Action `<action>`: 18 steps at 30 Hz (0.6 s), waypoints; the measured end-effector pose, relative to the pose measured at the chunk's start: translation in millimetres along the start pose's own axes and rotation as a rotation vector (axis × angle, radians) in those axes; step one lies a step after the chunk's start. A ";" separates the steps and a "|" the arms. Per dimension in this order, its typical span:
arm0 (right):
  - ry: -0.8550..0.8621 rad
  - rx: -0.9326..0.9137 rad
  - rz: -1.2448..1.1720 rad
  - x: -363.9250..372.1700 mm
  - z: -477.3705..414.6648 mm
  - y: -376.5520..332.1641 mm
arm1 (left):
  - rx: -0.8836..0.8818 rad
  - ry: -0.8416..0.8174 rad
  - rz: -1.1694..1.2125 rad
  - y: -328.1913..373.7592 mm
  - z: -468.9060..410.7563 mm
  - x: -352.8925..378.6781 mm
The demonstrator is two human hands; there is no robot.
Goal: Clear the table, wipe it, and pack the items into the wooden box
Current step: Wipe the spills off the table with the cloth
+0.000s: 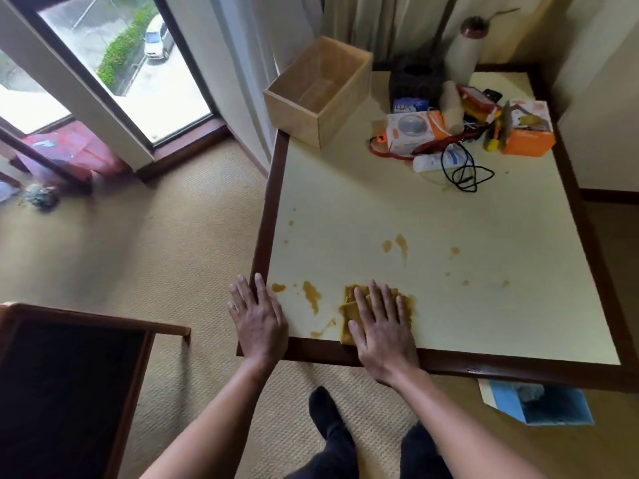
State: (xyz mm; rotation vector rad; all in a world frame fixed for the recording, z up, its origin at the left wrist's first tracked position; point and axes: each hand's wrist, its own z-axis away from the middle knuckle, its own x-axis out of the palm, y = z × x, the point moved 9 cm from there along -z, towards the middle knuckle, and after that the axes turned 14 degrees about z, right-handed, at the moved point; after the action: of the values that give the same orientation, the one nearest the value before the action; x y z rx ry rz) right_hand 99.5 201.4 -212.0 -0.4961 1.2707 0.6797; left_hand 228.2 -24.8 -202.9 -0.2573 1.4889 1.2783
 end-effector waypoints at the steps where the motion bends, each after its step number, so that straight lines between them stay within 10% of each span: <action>1: 0.007 0.008 0.024 -0.3 4.4 11.0 | -0.008 -0.013 0.021 -4.5 -4.1 -0.6; 8: 0.022 0.259 -0.017 1.6 18.0 6.9 | -0.089 0.006 0.237 -12.8 -12.5 -11.2; 18: 0.025 -0.036 -0.012 -21.0 -54.7 -152.4 | -0.378 0.137 0.468 -35.1 -26.5 -30.9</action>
State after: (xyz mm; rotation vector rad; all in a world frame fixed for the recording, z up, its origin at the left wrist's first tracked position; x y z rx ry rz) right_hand 165.8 52.2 -209.0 -0.5435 1.2799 0.6891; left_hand 250.2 -73.9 -202.5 -0.2534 1.4616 1.9568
